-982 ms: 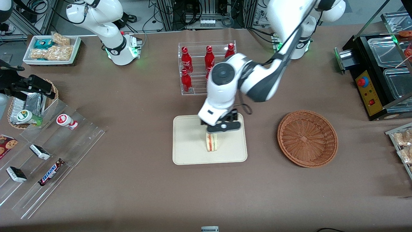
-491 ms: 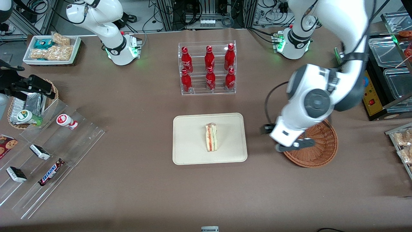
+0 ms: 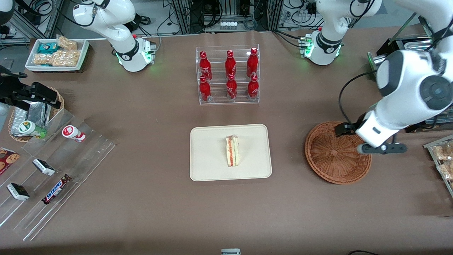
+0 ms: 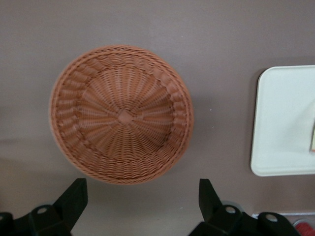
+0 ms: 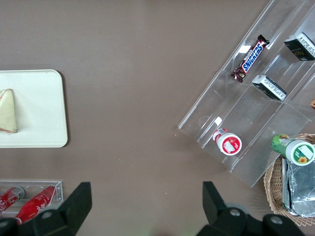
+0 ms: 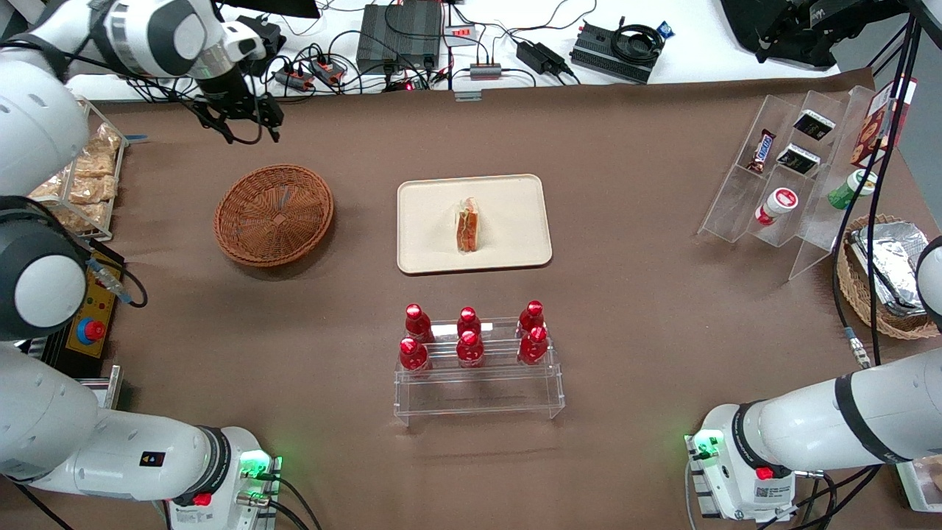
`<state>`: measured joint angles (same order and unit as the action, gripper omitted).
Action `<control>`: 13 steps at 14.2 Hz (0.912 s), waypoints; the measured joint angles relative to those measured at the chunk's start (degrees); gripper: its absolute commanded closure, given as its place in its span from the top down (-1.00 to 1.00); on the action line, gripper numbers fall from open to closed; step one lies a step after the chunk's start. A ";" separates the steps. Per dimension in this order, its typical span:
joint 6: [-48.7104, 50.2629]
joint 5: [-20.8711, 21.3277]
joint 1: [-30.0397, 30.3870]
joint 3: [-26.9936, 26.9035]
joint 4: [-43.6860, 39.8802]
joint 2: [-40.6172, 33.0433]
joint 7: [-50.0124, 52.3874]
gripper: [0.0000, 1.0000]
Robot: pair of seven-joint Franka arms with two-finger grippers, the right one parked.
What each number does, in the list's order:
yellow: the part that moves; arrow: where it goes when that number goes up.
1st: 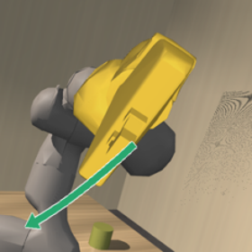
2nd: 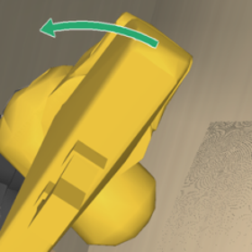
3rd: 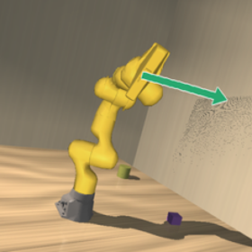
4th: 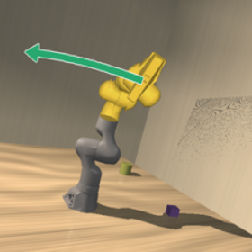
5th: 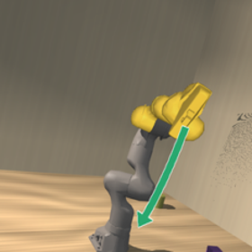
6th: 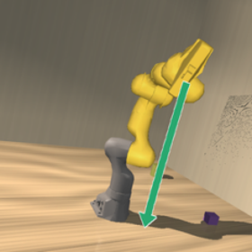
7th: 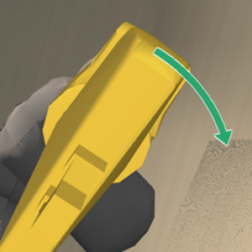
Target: Place sandwich from basket to tray
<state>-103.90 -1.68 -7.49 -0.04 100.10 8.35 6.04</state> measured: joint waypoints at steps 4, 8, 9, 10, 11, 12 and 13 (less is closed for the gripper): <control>1.41 0.57 0.66 0.15 1.78 -6.14 -1.36 1.00; 3.42 1.32 2.00 0.33 2.15 -10.51 -1.36 1.00; 3.43 1.32 3.16 0.49 2.35 -11.03 -1.51 1.00; 3.43 1.32 4.73 1.18 2.50 -11.28 -2.34 1.00; 3.43 1.32 6.38 2.19 2.56 -11.30 -4.00 1.00; 3.42 1.32 7.44 2.94 2.60 -11.18 -5.68 1.00; 3.39 1.32 7.93 3.37 2.57 -10.99 -6.79 1.00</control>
<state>-100.52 -0.36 0.44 3.34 102.66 -2.64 -0.75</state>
